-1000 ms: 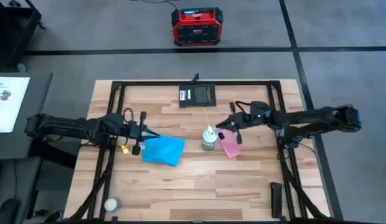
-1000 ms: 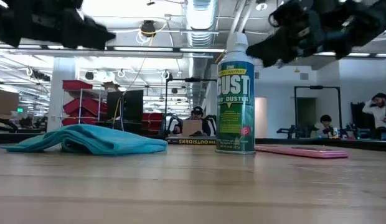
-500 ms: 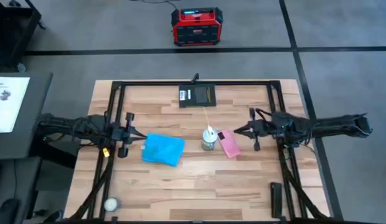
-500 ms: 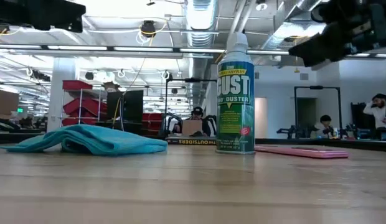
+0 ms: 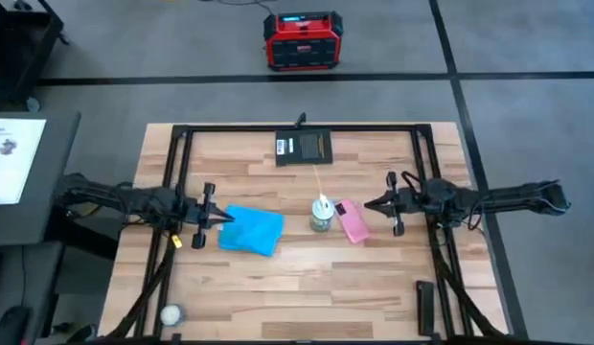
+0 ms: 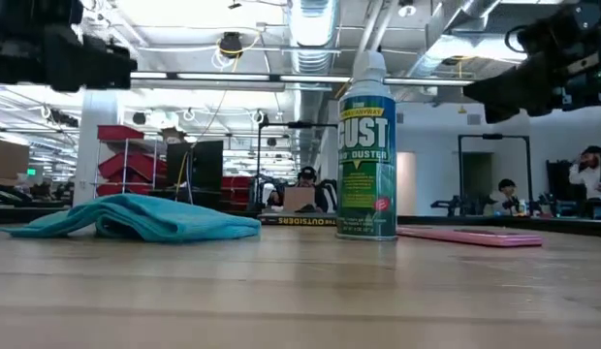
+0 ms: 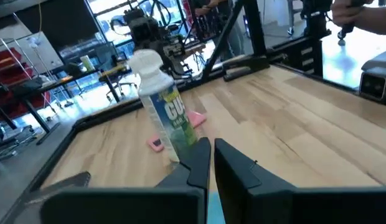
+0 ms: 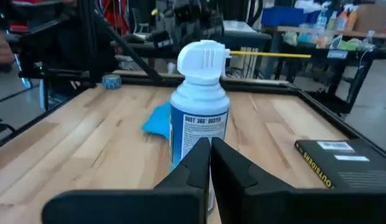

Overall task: Apply microfiber cloth
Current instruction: Return to Home Position

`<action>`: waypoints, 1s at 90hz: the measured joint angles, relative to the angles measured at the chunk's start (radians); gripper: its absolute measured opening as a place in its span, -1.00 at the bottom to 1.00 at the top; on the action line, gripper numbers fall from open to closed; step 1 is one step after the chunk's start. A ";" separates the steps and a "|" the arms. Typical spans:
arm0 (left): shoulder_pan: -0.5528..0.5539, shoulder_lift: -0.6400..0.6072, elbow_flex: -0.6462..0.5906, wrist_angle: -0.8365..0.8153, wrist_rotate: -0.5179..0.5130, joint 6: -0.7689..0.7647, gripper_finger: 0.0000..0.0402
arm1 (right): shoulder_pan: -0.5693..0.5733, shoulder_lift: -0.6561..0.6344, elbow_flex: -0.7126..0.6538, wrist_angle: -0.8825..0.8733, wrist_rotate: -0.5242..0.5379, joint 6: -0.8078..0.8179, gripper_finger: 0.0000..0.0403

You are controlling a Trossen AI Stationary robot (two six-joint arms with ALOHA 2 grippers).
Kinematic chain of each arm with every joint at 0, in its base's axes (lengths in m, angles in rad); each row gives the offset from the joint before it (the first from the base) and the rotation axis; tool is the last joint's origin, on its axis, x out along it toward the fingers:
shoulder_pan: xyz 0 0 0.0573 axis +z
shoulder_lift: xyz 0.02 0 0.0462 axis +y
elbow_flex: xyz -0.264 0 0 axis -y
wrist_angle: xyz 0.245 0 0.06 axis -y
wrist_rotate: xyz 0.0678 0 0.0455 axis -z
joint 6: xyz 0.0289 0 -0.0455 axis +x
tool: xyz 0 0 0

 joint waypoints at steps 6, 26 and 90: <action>0.000 -0.001 -0.022 0.010 -0.001 0.009 -1.00 | -0.003 0.002 -0.011 0.015 -0.001 -0.006 -1.00; 0.046 -0.001 -0.065 -0.010 -0.005 -0.002 -1.00 | -0.013 0.010 -0.011 0.002 -0.002 -0.048 -1.00; 0.064 -0.010 -0.070 -0.033 0.018 0.053 -1.00 | -0.074 -0.329 -0.013 -0.245 -0.005 -0.192 -1.00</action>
